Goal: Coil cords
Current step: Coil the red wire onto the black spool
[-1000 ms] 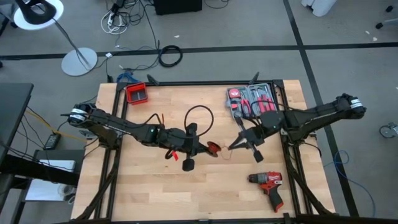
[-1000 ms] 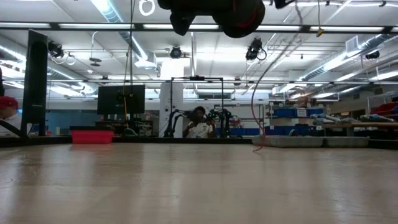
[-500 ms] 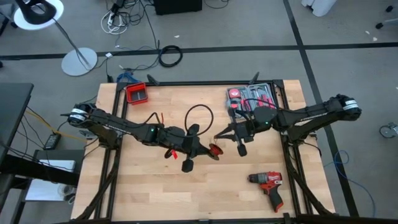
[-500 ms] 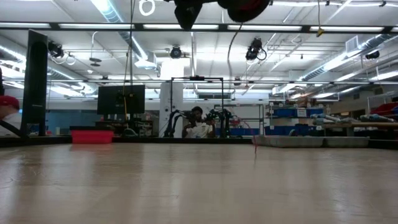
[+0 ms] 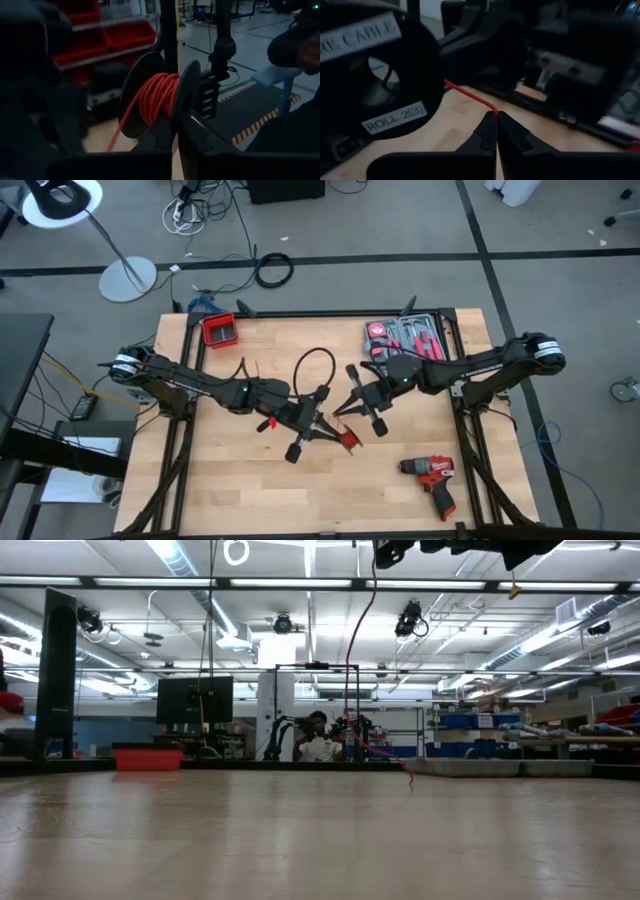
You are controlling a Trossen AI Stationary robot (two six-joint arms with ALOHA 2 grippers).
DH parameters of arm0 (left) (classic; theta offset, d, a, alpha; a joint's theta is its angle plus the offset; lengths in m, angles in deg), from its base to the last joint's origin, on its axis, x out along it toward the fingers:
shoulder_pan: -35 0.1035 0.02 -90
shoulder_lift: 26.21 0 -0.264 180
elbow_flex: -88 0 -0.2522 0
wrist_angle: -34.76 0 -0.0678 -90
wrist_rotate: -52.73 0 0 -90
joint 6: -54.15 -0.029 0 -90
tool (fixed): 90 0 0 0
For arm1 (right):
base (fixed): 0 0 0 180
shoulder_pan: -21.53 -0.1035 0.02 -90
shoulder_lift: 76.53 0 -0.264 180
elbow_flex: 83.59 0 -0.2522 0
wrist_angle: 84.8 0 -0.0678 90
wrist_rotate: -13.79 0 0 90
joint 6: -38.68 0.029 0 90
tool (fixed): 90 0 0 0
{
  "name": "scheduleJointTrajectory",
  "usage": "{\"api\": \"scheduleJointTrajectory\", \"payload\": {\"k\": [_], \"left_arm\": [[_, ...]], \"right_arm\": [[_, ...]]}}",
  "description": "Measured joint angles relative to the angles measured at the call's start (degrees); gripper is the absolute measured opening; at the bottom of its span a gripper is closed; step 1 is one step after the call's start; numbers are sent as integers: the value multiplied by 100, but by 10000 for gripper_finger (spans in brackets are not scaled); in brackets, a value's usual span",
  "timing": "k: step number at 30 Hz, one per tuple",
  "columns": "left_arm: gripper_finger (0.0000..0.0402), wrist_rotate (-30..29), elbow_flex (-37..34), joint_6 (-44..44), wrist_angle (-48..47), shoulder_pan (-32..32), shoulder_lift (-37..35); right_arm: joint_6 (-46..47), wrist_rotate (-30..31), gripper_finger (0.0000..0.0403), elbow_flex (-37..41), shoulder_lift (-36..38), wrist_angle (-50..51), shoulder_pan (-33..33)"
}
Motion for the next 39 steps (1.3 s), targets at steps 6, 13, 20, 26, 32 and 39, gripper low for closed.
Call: {"api": "scheduleJointTrajectory", "payload": {"k": [6, 13, 20, 26, 32, 39], "left_arm": [[10, -384, 0, -593, 185, 4, 0], [10, -796, 0, -779, 143, 1, 0], [10, -1058, -1, -1017, 115, -91, 0], [10, -1063, 0, -1008, 122, -114, 0], [10, -1052, -2, -981, 142, -114, 0], [10, -1048, -4, -955, 139, -114, 4]], "right_arm": [[611, -8, 1, 0, -16, 54, -204], [1396, 317, 26, 28, -12, 634, -404], [1669, 1027, 50, 594, 26, 106, -740], [1906, 1237, 37, 1143, 85, -491, -827], [2060, 1235, 22, 1613, 111, -1121, -831], [2113, 1231, 12, 1942, 111, -1536, -829]]}}
